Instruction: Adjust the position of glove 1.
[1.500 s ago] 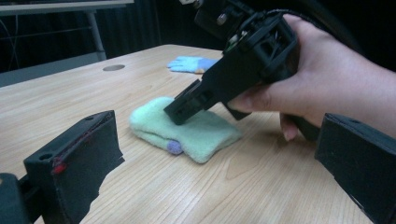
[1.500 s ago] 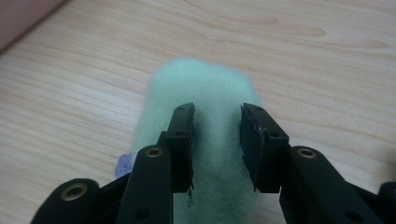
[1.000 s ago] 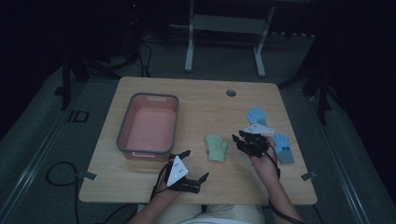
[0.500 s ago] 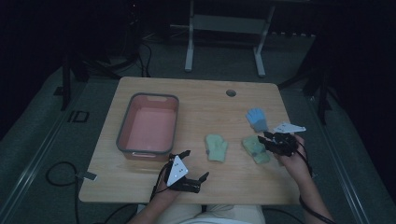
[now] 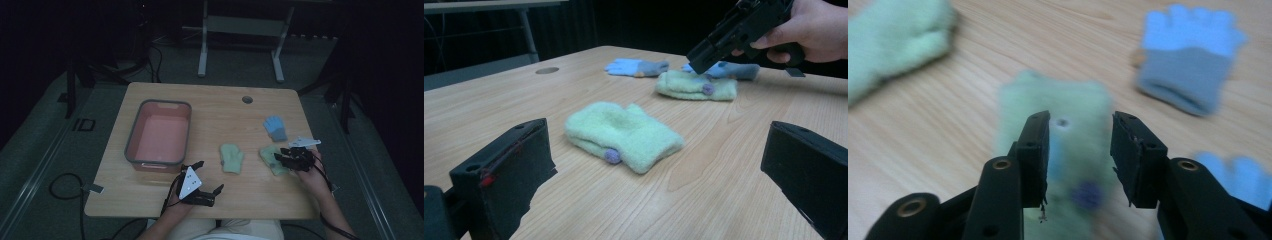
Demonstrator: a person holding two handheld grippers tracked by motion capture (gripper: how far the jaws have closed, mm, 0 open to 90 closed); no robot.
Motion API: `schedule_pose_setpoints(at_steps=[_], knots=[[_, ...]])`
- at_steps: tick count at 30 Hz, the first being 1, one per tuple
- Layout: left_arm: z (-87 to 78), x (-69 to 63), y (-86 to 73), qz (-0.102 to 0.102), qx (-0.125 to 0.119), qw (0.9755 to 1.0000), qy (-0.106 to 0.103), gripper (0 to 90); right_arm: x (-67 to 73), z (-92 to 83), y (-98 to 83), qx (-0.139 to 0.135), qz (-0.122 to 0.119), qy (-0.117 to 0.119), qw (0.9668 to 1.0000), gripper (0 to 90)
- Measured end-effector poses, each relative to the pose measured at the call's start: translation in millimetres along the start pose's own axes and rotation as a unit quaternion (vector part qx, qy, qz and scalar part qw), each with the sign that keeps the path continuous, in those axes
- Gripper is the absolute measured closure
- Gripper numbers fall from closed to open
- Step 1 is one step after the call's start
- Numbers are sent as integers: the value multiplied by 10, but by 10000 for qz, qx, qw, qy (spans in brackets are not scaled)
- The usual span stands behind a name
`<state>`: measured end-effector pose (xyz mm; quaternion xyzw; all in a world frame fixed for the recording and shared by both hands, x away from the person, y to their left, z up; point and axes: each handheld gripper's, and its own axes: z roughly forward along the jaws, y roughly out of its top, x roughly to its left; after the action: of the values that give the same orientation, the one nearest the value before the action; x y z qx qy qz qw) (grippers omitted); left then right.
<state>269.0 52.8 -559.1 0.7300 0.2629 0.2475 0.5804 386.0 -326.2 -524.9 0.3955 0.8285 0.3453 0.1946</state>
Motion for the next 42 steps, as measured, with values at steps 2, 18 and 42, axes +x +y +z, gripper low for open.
schedule_pose_setpoints(at_steps=[2, 18, 42], knots=[[-2, 0, 0, 3, -5, 10000, 1, 0, 32, 46, -8, -20, 56, 136, 9999, 600], [0, 2, 0, 1, 9, 10000, -17, 0, 202, 200, -130, 8, 240, -461, 9986, 848], [0, -2, 1, 35, 15, 10000, 0, 0, 951, -154, 489, -466, 1588, -1967, 9664, 879]])
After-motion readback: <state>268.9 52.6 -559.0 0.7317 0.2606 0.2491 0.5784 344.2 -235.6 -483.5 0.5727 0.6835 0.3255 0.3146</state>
